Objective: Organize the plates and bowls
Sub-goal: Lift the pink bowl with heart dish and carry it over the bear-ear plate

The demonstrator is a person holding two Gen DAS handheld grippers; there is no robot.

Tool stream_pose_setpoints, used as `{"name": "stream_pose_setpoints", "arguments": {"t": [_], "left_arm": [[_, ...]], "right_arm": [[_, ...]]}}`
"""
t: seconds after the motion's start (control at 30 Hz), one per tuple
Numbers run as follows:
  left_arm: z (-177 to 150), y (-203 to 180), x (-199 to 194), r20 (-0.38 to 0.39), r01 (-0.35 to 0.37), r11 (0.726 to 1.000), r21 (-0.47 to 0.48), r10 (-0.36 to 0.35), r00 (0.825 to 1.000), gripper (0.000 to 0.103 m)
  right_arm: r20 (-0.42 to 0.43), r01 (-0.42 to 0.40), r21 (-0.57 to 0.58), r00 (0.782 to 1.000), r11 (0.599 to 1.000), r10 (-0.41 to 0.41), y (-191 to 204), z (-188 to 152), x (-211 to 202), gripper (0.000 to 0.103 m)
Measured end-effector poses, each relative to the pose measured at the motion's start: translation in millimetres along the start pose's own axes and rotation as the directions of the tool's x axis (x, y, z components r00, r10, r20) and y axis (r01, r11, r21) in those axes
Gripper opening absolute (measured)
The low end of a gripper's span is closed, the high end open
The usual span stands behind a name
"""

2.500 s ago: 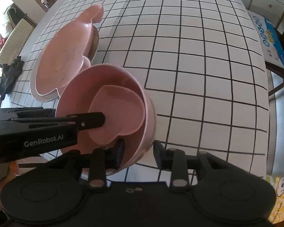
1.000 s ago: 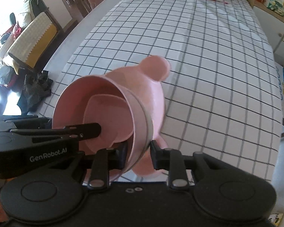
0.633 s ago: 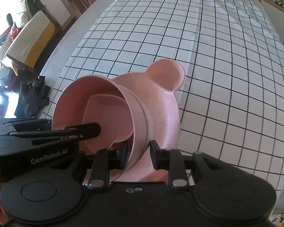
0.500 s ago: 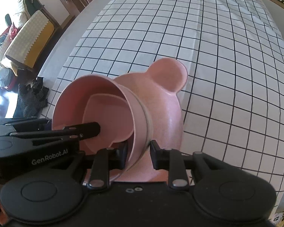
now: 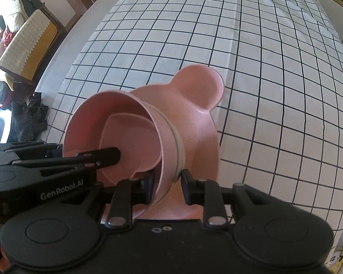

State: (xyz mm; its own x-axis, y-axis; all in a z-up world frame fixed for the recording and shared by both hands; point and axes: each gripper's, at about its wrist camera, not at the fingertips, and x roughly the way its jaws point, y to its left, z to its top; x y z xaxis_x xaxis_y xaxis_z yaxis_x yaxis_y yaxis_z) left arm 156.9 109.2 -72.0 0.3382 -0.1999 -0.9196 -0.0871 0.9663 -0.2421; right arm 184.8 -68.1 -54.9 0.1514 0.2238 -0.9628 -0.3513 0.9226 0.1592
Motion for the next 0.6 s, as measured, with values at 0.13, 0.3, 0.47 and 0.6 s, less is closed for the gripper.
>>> {"name": "stream_pose_setpoints", "arguments": {"t": [0.13, 0.3, 0.47, 0.6], "left_arm": [[-0.2, 0.0, 2.5, -0.002, -0.006, 1.0, 0.004, 0.006, 1.0, 0.031], [-0.5, 1.6, 2.4, 0.01, -0.003, 1.0, 0.01, 0.003, 1.0, 0.031], [-1.4, 3.6, 0.0, 0.027, -0.004, 1.0, 0.004, 0.003, 1.0, 0.031], [-0.4, 6.1, -5.5, 0.052, -0.017, 1.0, 0.006, 0.017, 0.999, 0.033]], "right_arm": [[-0.004, 0.009, 0.005, 1.0, 1.0, -0.009, 1.5, -0.4, 3.2, 0.024], [-0.003, 0.005, 0.014, 1.0, 1.0, -0.005, 0.2, -0.1, 4.4, 0.024], [0.007, 0.007, 0.01, 1.0, 1.0, -0.007, 0.9, -0.5, 3.1, 0.028], [0.021, 0.005, 0.011, 1.0, 1.0, -0.006, -0.1, -1.7, -2.1, 0.03]]}}
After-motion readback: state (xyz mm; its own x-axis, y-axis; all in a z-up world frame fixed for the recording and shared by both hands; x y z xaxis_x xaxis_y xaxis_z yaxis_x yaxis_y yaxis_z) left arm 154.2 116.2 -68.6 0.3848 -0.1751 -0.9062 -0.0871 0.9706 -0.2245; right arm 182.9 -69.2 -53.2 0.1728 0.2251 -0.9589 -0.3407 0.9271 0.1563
